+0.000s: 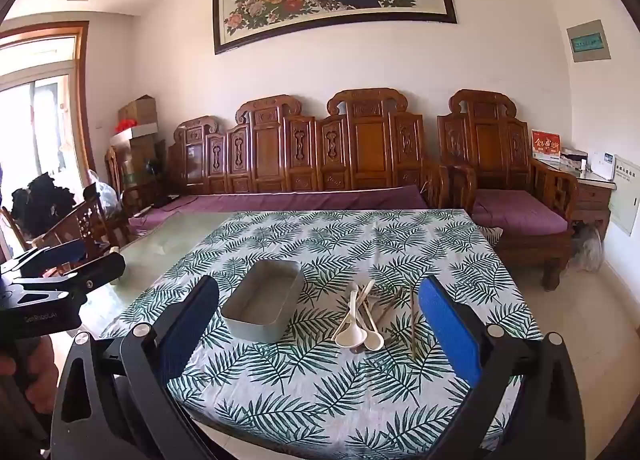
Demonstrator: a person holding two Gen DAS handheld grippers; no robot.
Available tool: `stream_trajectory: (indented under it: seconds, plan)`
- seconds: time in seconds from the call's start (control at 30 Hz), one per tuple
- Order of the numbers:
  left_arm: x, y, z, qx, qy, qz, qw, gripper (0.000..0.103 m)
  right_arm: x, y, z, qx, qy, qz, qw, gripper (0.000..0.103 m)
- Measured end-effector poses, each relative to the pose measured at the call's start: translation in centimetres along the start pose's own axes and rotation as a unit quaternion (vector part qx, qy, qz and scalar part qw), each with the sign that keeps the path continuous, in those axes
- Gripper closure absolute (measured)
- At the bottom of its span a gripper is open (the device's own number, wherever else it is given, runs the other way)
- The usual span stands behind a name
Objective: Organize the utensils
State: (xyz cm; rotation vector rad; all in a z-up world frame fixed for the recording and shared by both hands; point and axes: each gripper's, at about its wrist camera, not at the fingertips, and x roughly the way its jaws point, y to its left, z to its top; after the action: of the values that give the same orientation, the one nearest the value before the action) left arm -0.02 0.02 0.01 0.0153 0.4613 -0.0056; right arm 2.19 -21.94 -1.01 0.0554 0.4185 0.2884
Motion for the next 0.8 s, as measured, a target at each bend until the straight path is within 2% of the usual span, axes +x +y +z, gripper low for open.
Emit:
stream_trajectory:
  seconds: [0.8]
  plan:
    - [-0.12,-0.28,-0.24,0.0,0.002,-0.001,1.0,0.006,-0.15,-0.19,0.05,0.001,-0.006,-0.004,1.0,0.003]
